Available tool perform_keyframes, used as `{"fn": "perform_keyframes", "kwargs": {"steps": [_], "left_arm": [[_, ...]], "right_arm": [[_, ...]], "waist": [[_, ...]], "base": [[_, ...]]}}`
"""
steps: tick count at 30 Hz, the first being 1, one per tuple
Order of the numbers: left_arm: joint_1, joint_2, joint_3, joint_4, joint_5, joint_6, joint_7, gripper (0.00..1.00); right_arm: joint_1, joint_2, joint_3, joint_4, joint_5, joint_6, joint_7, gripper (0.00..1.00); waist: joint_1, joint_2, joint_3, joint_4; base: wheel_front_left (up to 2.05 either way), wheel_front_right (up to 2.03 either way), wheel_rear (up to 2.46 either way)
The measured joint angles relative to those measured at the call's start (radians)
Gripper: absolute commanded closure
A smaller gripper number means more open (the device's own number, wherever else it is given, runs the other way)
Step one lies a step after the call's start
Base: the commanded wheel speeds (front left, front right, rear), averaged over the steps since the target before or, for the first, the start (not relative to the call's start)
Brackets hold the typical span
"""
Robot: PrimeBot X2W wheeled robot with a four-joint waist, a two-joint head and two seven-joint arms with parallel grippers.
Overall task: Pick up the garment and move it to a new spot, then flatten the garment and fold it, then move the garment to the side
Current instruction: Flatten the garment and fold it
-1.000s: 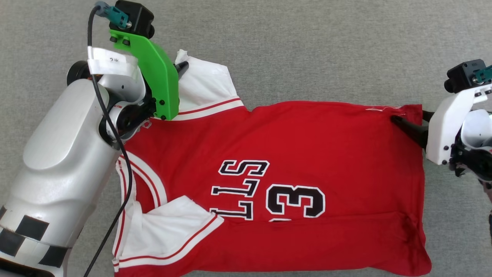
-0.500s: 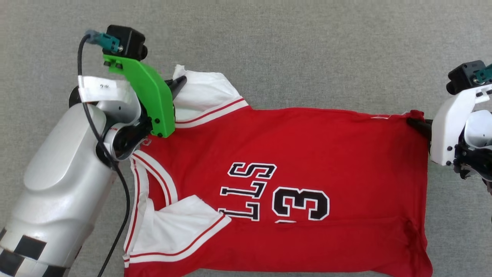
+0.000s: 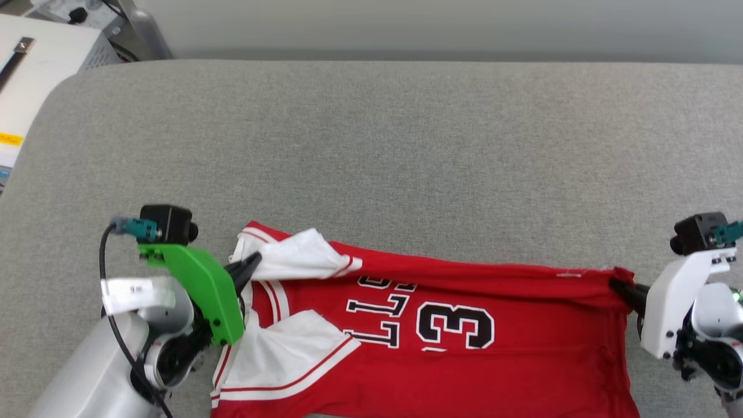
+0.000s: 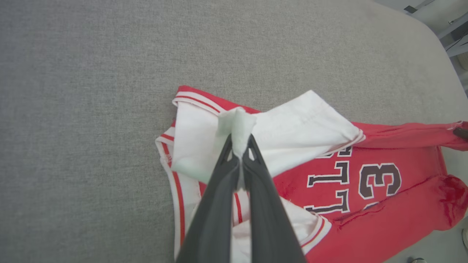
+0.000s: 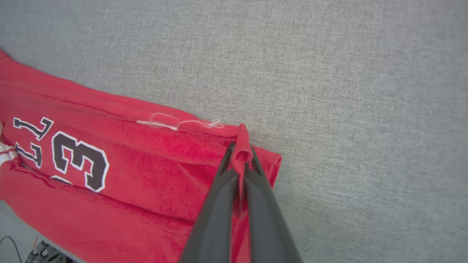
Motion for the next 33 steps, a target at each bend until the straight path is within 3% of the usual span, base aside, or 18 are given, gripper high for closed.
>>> {"fn": "perform_keyframes", "kwargs": {"steps": [9,17,18,19,20,21,28,33], "left_arm": [[0.247,0.031,0.033,-0.094,-0.03,0.079,-0.063,1.0],[0.372,-0.013,0.021,-0.055,-0.058,0.082,-0.142,1.0],[0.377,-0.025,0.018,-0.038,-0.061,0.077,-0.151,0.92],[0.377,-0.036,0.01,-0.018,-0.062,0.067,-0.153,0.75],[0.377,-0.046,0.004,0.001,-0.064,0.058,-0.157,0.28],[0.377,-0.055,0.002,0.015,-0.066,0.05,-0.164,0.0],[0.35,-0.101,-0.01,0.096,-0.049,-0.024,-0.253,0.0],[0.326,-0.1,0.004,0.099,0.005,-0.043,-0.356,0.0]], "right_arm": [[0.206,0.088,-0.09,-0.084,-0.055,0.0,0.0,1.0],[0.294,0.163,-0.107,-0.071,-0.107,0.0,-0.067,1.0],[0.297,0.169,-0.108,-0.058,-0.113,0.0,-0.081,1.0],[0.299,0.174,-0.105,-0.044,-0.115,0.0,-0.092,1.0],[0.301,0.18,-0.104,-0.037,-0.118,0.0,-0.112,0.8],[0.301,0.185,-0.104,-0.03,-0.119,0.0,-0.124,0.0],[0.332,0.217,-0.099,-0.022,-0.123,0.0,-0.277,0.0],[0.358,0.225,-0.126,-0.088,-0.13,0.0,-0.341,0.0]], "waist": [[0.0,0.0,-0.08,0.018],[0.0,0.0,-0.093,0.002],[0.0,0.0,-0.093,0.0],[0.0,0.0,-0.093,-0.001],[0.0,0.0,-0.093,-0.001],[0.0,0.0,-0.093,0.0],[0.0,0.0,-0.108,0.006],[0.0,0.0,-0.126,0.005]], "base": [[0.0,0.0,0.0],[0.0,0.0,0.0],[0.0,0.0,0.0],[0.0,0.0,0.0],[0.0,0.0,0.0],[0.0,0.0,0.0],[0.0,0.0,0.0],[0.0,0.0,0.0]]}}
